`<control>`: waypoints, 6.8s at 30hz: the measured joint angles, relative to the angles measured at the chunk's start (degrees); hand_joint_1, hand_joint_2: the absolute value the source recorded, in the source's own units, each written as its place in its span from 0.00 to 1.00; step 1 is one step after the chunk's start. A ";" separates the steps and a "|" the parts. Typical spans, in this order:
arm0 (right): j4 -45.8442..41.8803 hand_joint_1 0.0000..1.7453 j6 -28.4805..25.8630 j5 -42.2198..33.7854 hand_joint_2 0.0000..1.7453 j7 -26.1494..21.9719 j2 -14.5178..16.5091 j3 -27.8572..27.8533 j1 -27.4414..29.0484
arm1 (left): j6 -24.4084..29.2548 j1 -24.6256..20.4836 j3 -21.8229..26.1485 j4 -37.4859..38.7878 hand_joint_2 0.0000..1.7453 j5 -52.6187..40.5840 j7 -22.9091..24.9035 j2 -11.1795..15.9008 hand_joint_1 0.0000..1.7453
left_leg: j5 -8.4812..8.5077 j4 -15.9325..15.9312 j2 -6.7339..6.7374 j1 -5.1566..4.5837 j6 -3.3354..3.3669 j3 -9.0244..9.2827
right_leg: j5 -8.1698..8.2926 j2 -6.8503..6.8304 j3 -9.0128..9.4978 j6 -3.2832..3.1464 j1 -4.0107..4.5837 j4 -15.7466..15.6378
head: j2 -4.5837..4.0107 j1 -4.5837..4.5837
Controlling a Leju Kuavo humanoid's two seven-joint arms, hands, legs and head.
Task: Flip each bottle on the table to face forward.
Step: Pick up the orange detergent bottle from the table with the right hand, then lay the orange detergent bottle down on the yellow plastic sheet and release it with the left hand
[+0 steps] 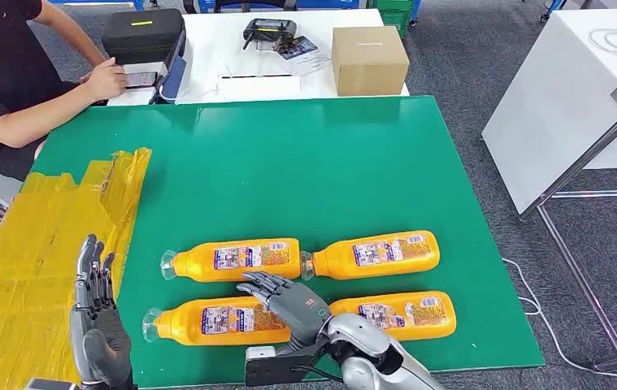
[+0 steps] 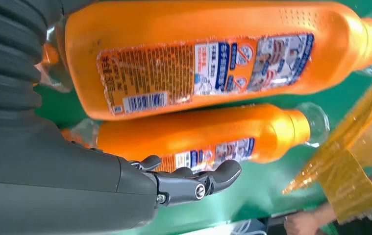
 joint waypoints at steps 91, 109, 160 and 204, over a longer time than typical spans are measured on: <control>-9.29 1.00 -6.72 -17.97 1.00 -9.14 6.02 -6.41 10.95 | -37.34 3.30 11.23 4.77 1.00 38.11 21.06 0.28 0.00 | -0.44 -0.01 0.27 0.17 -0.09 0.56 | -0.26 0.39 0.46 -0.01 0.14 -0.02 | 0.00 0.00; -3.51 1.00 -2.38 -11.86 1.00 -9.83 8.49 -1.75 5.92 | -41.46 4.17 10.10 6.84 1.00 39.52 23.29 0.15 0.00 | -0.44 -0.01 0.24 0.18 -0.09 0.44 | -0.27 0.37 0.37 -0.01 0.15 -0.01 | 0.00 0.00; 9.21 1.00 0.38 -11.32 1.00 -12.74 13.23 7.19 0.47 | -37.71 5.59 11.49 7.11 1.00 45.38 22.59 -0.04 1.00 | -0.44 -0.01 0.28 0.18 -0.09 0.36 | -0.27 0.38 0.23 -0.01 0.14 -0.01 | 0.00 0.01; 0.88 0.00 -3.29 -14.89 0.00 -4.79 9.34 -12.14 -1.66 | 24.98 -0.66 17.74 10.88 1.00 -69.76 25.79 8.42 1.00 | -0.43 -0.01 0.27 0.17 -0.09 0.35 | -0.26 0.38 0.24 -0.01 0.13 0.01 | 0.00 0.01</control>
